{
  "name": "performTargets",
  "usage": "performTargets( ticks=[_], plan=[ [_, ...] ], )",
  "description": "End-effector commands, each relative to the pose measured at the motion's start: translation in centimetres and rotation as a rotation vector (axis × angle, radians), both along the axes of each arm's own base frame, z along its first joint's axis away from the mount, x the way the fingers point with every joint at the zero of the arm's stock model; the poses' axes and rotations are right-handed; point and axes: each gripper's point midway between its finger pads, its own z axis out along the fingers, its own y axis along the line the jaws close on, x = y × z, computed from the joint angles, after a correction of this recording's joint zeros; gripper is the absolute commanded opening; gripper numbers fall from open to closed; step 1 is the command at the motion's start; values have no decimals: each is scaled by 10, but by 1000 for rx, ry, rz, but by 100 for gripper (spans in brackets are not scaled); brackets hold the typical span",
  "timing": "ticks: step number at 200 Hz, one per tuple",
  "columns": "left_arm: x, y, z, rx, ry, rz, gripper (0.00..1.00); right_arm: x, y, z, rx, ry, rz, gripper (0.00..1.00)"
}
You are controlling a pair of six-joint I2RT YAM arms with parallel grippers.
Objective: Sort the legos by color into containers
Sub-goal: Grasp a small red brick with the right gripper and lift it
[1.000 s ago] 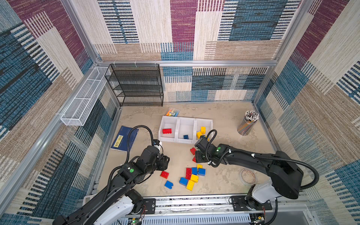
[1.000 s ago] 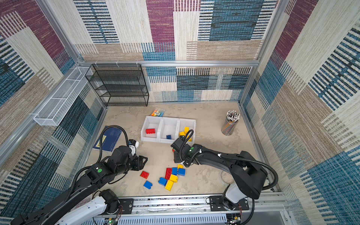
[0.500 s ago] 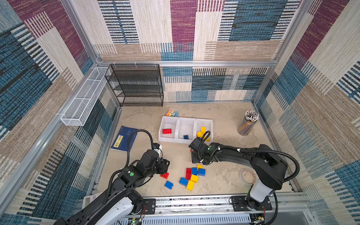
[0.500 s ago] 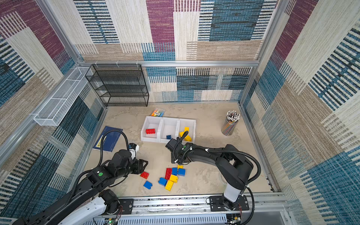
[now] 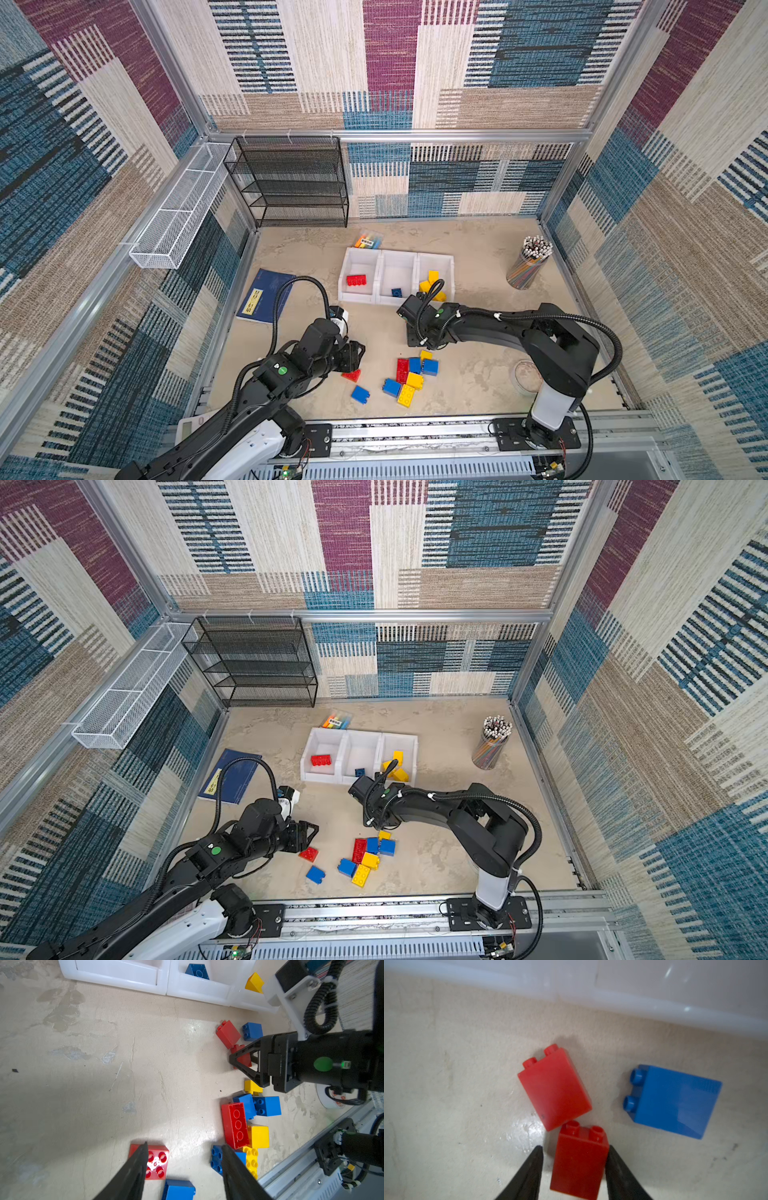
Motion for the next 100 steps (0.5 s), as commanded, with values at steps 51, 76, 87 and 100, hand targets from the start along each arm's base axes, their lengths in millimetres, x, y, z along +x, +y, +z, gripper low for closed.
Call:
performTargets(
  ticks=[51,76,87,100],
  plan=[
    [-9,-3,0,-3,64,-28,59,1,4,4,-8,15,-14,36],
    [-10,1,2,6,64,-8,59,4,9,22,2,-13,11,34],
    [-9,2,1,8,60,-2,59,6,10,32,8,-35,18,33],
    [-9,4,2,12,52,5,59,12,13,48,20,-75,28,33]
  ],
)
